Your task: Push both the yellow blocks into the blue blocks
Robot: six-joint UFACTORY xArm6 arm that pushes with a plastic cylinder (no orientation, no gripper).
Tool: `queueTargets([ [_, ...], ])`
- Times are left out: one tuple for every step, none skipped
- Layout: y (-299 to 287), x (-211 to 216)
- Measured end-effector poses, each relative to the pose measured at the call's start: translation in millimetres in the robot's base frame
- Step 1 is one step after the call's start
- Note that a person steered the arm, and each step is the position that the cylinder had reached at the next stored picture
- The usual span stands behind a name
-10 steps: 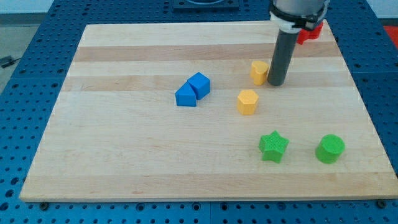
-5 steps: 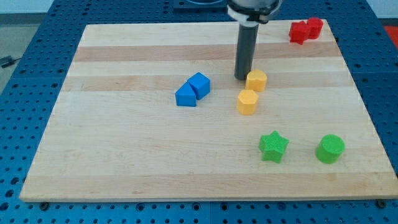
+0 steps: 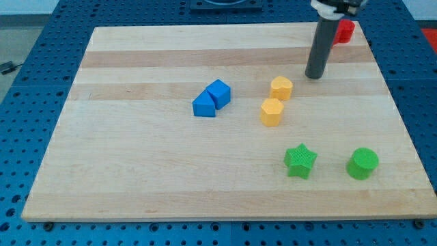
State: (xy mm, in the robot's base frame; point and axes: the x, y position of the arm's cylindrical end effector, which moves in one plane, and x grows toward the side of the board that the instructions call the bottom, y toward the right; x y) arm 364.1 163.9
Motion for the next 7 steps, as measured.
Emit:
queueTargets([
  [-39,21],
  [-104,35],
  [-154,42],
  [-134,40],
  [-57,32],
  [-1,63],
  [5,115],
])
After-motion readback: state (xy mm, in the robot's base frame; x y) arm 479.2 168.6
